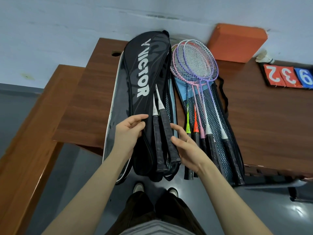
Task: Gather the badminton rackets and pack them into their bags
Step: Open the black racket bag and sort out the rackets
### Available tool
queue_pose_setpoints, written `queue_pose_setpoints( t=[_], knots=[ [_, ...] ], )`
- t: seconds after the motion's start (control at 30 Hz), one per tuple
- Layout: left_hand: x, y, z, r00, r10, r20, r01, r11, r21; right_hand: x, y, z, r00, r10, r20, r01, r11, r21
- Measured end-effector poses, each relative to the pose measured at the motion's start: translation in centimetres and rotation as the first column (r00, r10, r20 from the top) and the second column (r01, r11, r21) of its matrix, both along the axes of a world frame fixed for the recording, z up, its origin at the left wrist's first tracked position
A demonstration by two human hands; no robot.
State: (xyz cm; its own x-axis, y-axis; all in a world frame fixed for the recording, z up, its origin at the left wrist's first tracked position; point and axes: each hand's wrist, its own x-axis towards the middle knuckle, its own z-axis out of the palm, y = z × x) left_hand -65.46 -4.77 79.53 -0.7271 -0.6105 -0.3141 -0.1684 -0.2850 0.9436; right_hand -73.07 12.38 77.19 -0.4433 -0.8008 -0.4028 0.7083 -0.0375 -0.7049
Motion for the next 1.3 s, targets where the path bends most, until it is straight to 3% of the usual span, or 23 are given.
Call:
queue_pose_setpoints(
  t=[0.13, 0.3, 0.47, 0.73, 0.83, 0.93, 1.1, 1.3],
  knots=[
    [-0.1, 0.8, 0.1, 0.994, -0.101, 0.038, 0.108, 0.958, -0.265, 0.1, -0.3, 0.1, 0.994, -0.106, -0.033, 0.108, 0.993, 0.053],
    [2.0, 2.4, 0.2, 0.924, -0.275, 0.264, 0.376, 0.777, -0.505, 0.8, -0.4, -0.2, 0.987, -0.134, -0.085, 0.143, 0.984, 0.102],
    [5.8, 4.7, -0.3, 0.957, -0.171, 0.234, 0.287, 0.674, -0.680, 1.5, -0.5, -0.2, 0.975, -0.174, -0.139, 0.197, 0.966, 0.169],
    [6.7, 6.0, -1.2, 0.930, -0.247, 0.271, 0.353, 0.408, -0.842, 1.8, 0.1, -0.2, 0.941, -0.270, -0.206, 0.302, 0.941, 0.150],
    [7.1, 6.7, -1.6, 0.912, -0.266, 0.313, 0.404, 0.443, -0.800, 1.7, 0.6, -0.4, 0.933, -0.240, -0.269, 0.279, 0.954, 0.114],
    [7.3, 6.7, -1.7, 0.897, -0.310, 0.314, 0.429, 0.445, -0.786, 1.6, 1.5, -0.4, 0.965, -0.193, -0.180, 0.200, 0.979, 0.027],
    [6.7, 7.0, -0.8, 0.978, -0.158, 0.140, 0.205, 0.553, -0.808, 2.2, 3.0, 0.0, 0.990, -0.060, -0.127, 0.049, 0.995, -0.087],
    [6.7, 7.3, -0.7, 0.994, -0.033, 0.101, 0.099, 0.632, -0.769, 4.2, 2.2, 1.3, 0.973, -0.151, -0.174, 0.153, 0.988, 0.002]
  ],
)
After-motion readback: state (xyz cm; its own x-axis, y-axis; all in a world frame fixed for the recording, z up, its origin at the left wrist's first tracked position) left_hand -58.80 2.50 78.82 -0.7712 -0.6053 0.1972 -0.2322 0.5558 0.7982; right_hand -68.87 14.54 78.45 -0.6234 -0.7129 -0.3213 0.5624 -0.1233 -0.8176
